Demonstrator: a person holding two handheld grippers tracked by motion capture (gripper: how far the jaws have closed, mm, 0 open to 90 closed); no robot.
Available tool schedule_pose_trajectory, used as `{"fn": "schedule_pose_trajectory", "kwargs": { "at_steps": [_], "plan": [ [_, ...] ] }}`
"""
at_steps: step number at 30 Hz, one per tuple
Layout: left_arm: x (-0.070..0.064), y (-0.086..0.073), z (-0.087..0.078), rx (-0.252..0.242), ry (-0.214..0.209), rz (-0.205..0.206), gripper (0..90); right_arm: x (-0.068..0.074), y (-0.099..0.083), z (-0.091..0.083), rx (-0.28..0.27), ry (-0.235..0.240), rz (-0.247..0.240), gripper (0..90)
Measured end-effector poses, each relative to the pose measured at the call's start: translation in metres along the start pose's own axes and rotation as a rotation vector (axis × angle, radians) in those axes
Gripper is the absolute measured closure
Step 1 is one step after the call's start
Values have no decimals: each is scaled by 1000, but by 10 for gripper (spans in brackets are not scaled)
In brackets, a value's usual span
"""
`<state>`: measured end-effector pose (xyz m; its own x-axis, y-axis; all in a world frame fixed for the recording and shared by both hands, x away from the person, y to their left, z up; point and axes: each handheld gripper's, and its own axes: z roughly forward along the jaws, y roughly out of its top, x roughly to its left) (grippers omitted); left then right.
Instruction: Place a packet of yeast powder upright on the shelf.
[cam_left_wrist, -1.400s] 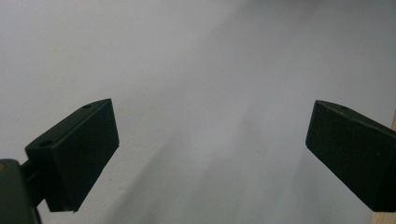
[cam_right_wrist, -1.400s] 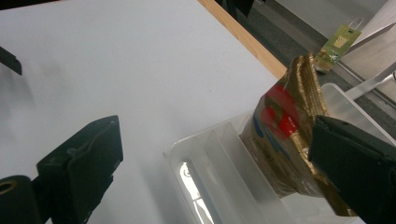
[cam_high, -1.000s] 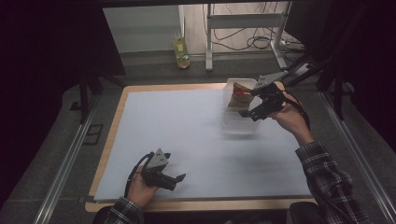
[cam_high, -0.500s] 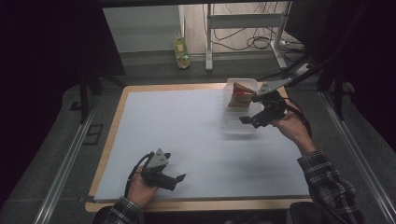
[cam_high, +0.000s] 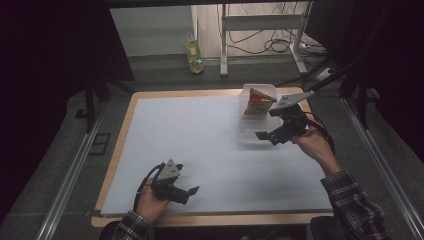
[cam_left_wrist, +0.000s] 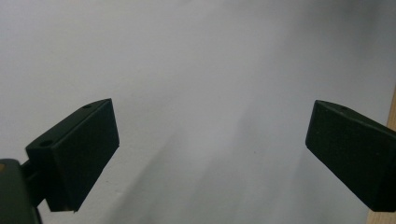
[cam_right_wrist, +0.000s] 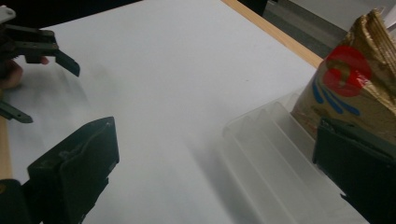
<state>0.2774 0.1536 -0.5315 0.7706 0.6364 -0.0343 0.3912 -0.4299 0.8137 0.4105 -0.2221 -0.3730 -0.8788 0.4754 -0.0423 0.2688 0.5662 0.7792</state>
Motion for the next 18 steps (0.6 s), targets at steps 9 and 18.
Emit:
{"fn": "schedule_pose_trajectory", "kwargs": {
  "at_steps": [9, 18],
  "plan": [
    [0, 0, 0, 0, -4, 3, 28, 13, -11, -2, 6, 5, 0, 4],
    [0, 0, 0, -3, -8, 4, 28, 24, -25, -2, -7, 19, 26, 1]
  ]
}}
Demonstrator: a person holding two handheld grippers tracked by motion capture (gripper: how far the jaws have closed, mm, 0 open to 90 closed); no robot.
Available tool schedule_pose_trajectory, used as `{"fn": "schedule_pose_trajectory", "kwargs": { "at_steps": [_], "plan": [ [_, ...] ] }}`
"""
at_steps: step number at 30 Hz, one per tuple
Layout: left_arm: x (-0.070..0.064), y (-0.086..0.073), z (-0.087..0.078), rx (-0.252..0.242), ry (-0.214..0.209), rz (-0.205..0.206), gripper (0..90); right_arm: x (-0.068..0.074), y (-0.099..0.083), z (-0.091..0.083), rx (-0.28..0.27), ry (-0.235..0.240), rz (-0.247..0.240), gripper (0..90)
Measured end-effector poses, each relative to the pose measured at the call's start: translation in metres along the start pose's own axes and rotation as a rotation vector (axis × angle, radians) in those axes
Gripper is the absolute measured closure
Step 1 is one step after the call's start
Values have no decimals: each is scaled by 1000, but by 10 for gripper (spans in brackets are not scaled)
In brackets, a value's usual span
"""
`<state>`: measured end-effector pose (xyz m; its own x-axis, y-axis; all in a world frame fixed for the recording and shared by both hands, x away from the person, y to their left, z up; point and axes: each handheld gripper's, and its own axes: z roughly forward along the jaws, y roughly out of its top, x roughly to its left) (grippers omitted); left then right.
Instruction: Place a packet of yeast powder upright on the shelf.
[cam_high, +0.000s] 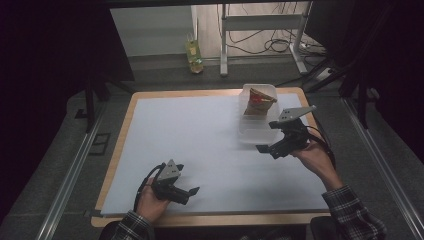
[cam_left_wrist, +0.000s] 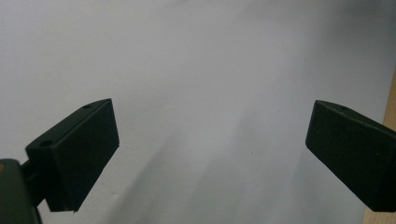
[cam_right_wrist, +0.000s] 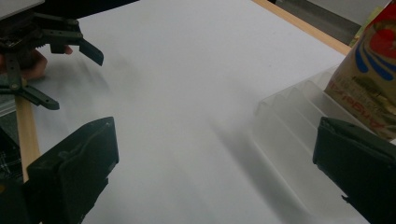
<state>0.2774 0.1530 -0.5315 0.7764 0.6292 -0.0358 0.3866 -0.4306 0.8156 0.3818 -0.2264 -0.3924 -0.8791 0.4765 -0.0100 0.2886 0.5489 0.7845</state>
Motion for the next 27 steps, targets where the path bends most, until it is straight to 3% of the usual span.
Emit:
{"fn": "schedule_pose_trajectory", "kwargs": {
  "at_steps": [8, 16, 20, 21, 27],
  "plan": [
    [0, 0, 0, -2, -3, 0, 28, 12, -14, -3, -26, -6, 4, 0],
    [0, 1, 0, -8, 13, 19, 32, 22, -32, 0, -21, -7, 17, 0],
    [3, 0, 1, -4, 2, 19, 42, 26, -38, 1, -24, -2, 30, 0],
    [5, -1, 1, -11, -18, 2, 59, 28, -41, 2, -18, 0, 30, 0],
    [8, -2, 0, -26, -7, -34, 37, 35, -50, 5, -15, 3, 24, 0]
  ]
}}
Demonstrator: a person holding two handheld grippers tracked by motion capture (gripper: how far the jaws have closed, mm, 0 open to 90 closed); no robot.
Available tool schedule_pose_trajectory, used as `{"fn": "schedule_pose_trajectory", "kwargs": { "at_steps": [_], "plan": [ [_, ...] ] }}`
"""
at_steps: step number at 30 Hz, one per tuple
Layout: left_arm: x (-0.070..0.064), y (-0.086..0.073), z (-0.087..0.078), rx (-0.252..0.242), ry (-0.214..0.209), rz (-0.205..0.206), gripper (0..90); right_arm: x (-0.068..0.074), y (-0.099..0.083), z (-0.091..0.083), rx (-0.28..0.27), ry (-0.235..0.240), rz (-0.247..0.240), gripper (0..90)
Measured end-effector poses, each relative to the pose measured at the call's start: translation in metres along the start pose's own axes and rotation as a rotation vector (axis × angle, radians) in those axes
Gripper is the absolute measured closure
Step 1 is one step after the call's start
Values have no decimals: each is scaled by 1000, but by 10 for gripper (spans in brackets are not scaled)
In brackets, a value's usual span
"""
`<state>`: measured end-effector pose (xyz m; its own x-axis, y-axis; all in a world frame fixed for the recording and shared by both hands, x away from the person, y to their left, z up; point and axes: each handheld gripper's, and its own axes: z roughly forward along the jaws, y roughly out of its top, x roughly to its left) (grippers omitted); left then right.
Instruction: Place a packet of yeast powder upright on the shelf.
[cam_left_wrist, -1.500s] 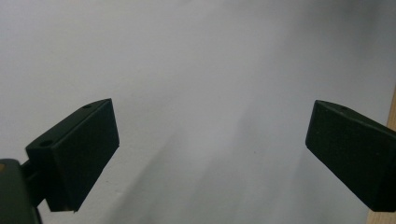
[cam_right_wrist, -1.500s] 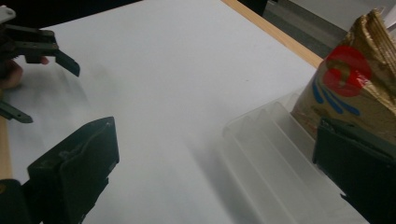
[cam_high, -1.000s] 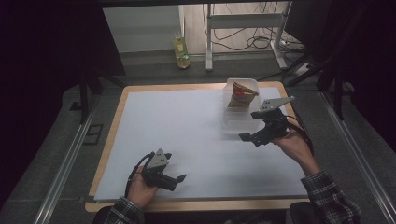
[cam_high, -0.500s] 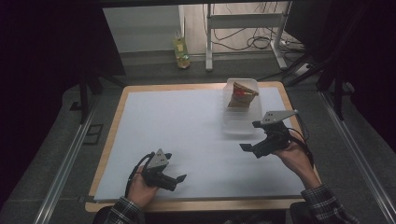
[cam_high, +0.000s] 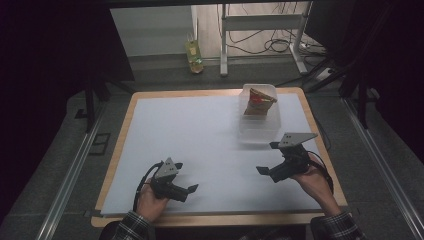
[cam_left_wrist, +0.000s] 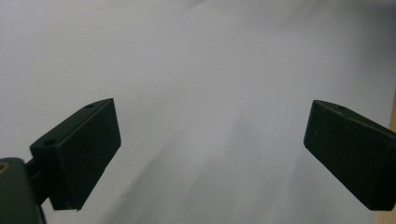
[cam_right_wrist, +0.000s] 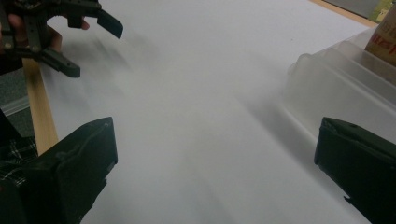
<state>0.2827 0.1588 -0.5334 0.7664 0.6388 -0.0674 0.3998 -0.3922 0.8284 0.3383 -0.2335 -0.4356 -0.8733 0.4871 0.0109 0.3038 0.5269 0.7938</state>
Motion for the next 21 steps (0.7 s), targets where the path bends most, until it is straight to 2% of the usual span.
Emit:
{"fn": "schedule_pose_trajectory", "kwargs": {
  "at_steps": [6, 21],
  "plan": [
    [-2, 0, 1, 16, -12, -16, 24, 5, -5, 2, 3, 2, 0, 0],
    [-5, 1, 2, 34, -7, -6, 1, 16, -23, 12, 17, 16, -3, 0]
  ]
}}
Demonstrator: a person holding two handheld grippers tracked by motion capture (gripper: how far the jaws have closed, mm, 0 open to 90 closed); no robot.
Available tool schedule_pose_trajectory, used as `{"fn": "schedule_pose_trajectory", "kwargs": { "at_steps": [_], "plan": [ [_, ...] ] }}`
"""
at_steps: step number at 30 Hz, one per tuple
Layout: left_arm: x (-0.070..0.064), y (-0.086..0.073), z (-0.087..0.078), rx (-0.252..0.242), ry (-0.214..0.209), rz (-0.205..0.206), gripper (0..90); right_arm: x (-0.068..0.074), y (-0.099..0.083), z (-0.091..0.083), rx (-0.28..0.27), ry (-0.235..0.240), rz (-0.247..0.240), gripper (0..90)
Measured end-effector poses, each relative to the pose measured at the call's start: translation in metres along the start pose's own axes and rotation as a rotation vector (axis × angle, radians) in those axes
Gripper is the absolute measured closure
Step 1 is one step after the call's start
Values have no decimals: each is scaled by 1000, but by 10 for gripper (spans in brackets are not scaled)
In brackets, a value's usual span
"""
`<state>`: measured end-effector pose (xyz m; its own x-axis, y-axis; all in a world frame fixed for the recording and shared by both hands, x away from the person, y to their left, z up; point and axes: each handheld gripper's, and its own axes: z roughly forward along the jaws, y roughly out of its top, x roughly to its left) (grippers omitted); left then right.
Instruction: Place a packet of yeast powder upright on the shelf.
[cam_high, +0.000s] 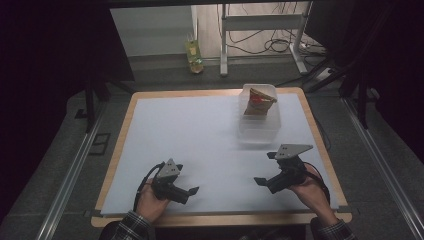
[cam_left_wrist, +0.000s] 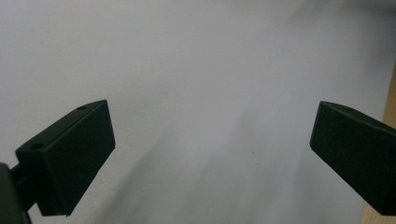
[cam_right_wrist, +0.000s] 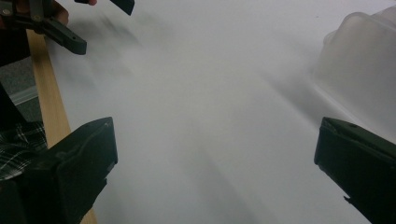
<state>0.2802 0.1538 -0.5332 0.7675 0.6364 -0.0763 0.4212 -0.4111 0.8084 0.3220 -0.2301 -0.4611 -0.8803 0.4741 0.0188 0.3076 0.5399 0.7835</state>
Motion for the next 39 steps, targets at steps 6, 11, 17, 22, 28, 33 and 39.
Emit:
{"fn": "schedule_pose_trajectory", "kwargs": {
  "at_steps": [6, 11, 17, 22, 28, 33, 39],
  "plan": [
    [0, 0, 0, 0, -2, 1, 0, 5, -7, 5, 10, -2, -14, 0],
    [1, -1, -1, -7, -6, -3, 0, 7, -9, 9, 19, -3, -15, 0],
    [1, -1, 0, -11, -7, -6, 0, 9, -14, 14, 27, 4, -13, 0],
    [1, -2, 1, -4, -11, 2, 0, 11, -18, 20, 47, 10, -14, 0],
    [1, -2, 2, -4, -20, -1, 0, 13, -24, 29, 75, 16, -17, 0],
    [0, -2, 3, 7, -24, 7, 0, 12, -30, 36, 119, 7, -31, 0],
    [0, -1, 4, 5, -22, 11, 0, 9, -33, 36, 116, 9, -14, 0]
  ]
}}
